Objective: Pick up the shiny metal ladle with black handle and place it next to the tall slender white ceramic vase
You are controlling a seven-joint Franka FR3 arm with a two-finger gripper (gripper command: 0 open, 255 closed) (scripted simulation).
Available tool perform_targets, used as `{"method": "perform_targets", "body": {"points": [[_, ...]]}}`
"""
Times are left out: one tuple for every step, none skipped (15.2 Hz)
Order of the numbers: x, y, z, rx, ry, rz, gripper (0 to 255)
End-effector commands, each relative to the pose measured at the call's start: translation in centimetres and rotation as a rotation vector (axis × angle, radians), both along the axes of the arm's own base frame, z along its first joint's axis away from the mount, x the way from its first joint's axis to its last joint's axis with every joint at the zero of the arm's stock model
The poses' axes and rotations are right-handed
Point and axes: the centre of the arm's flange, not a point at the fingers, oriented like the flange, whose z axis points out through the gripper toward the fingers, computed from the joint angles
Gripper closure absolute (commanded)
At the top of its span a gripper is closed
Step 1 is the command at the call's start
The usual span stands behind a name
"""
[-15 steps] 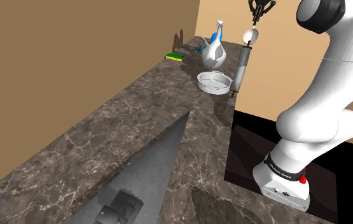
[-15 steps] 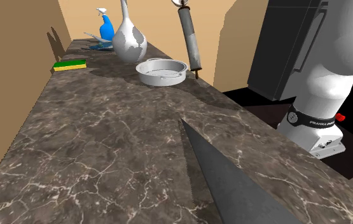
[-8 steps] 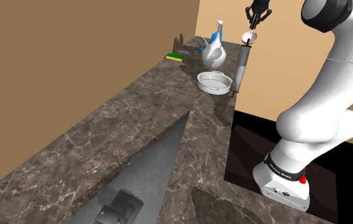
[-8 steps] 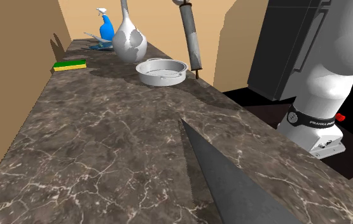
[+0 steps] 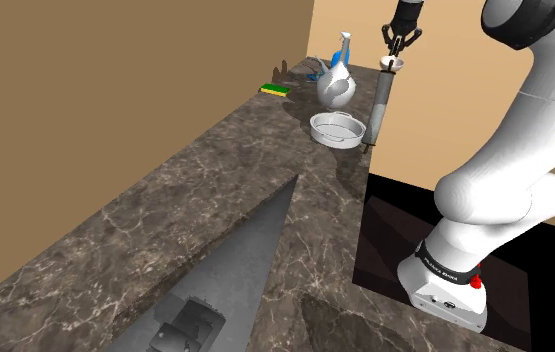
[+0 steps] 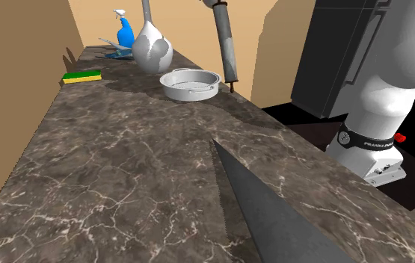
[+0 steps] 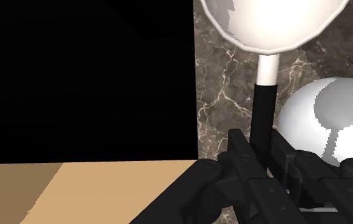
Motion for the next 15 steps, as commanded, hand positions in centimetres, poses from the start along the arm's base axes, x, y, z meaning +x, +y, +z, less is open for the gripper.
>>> {"method": "perform_targets", "body": {"points": [[0.0,0.0,-1.4,0.005,0.004,0.001,255],[0.0,0.0,-2.0,0.005,0.004,0.001,255],[0.0,0.0,-2.5,0.005,0.004,0.001,255],[0.0,0.0,-3.0,0.005,0.004,0.001,255],[0.0,0.0,-3.5,0.005,0.004,0.001,255],[0.0,0.0,-4.1,0.005,0.004,0.001,255],[0.0,0.0,-4.6,0.005,0.004,0.001,255],[0.0,0.0,-5.1,0.005,0.004,0.001,255],[0.0,0.0,-5.7,0.005,0.004,0.001,255],[0.0,0.0,-6.2,0.005,0.004,0.001,255],[0.0,0.0,-6.7,0.005,0.004,0.001,255],[0.0,0.0,-7.2,0.005,0.004,0.001,255],[0.0,0.0,-7.8,0.005,0.004,0.001,255],[0.0,0.0,-8.3,0.005,0.004,0.001,255],[0.0,0.0,-8.8,0.005,0.004,0.001,255]]}}
